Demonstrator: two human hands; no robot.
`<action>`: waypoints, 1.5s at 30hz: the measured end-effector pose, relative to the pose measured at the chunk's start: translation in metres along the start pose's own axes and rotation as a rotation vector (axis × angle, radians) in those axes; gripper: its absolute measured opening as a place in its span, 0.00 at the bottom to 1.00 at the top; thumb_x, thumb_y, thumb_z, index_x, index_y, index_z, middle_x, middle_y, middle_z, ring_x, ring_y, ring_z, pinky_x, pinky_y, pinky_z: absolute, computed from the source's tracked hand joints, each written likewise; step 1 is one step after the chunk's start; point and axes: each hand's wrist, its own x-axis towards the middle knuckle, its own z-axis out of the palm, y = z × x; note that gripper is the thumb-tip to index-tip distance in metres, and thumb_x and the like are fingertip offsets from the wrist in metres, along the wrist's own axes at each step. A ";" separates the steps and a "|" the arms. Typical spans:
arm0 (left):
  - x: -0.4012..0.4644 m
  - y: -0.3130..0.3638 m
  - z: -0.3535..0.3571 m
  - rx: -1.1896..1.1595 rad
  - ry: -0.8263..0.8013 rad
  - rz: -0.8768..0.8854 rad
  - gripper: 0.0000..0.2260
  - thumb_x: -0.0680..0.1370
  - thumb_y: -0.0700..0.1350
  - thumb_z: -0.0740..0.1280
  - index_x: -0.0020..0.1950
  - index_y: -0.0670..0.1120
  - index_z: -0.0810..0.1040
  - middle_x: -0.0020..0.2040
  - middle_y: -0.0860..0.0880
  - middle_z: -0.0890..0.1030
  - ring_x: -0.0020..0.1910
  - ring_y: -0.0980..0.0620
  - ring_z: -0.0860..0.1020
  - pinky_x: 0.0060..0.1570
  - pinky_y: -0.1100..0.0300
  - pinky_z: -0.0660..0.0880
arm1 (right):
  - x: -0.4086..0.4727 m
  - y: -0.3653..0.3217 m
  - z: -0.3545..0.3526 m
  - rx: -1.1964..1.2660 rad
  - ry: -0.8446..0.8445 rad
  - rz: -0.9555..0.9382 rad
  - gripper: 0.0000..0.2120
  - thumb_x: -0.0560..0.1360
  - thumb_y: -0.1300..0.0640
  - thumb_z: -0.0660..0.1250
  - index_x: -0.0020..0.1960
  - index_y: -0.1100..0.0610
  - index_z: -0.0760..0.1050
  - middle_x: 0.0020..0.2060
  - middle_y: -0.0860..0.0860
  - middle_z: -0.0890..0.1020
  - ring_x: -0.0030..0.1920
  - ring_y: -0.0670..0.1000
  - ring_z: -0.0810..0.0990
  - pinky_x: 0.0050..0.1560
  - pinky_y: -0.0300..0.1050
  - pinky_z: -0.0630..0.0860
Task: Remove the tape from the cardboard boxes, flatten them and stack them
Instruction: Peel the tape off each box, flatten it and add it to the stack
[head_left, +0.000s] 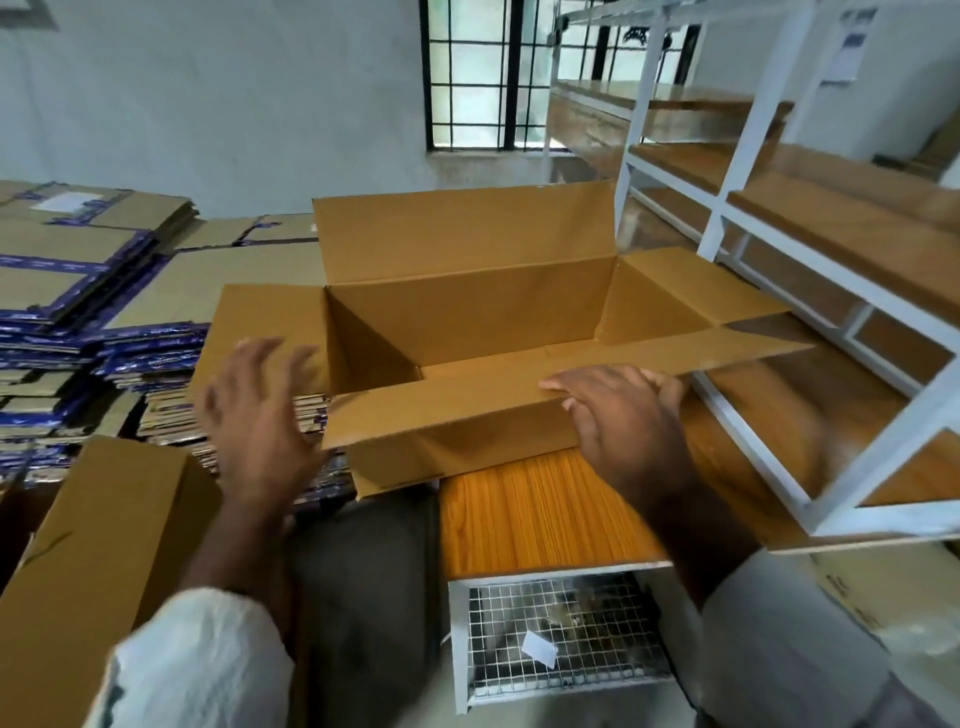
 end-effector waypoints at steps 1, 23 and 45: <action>0.010 -0.002 -0.002 0.128 -0.177 0.185 0.44 0.65 0.49 0.83 0.78 0.59 0.66 0.83 0.48 0.55 0.82 0.44 0.49 0.76 0.37 0.46 | 0.000 0.000 0.000 -0.011 0.016 0.001 0.17 0.81 0.51 0.56 0.64 0.41 0.79 0.62 0.40 0.81 0.64 0.47 0.74 0.65 0.54 0.58; -0.023 0.116 -0.002 0.076 -0.409 0.286 0.12 0.84 0.54 0.60 0.57 0.49 0.79 0.53 0.43 0.84 0.55 0.40 0.79 0.57 0.50 0.70 | -0.128 -0.003 0.081 1.110 -0.556 1.038 0.39 0.74 0.35 0.72 0.78 0.49 0.62 0.73 0.55 0.73 0.61 0.53 0.81 0.71 0.62 0.72; -0.092 0.238 -0.005 -1.334 -0.270 -0.936 0.16 0.85 0.55 0.62 0.65 0.47 0.79 0.57 0.46 0.83 0.48 0.49 0.81 0.36 0.57 0.73 | -0.110 0.084 -0.035 0.719 -0.155 0.650 0.25 0.78 0.37 0.68 0.70 0.46 0.69 0.66 0.49 0.75 0.59 0.51 0.78 0.41 0.41 0.71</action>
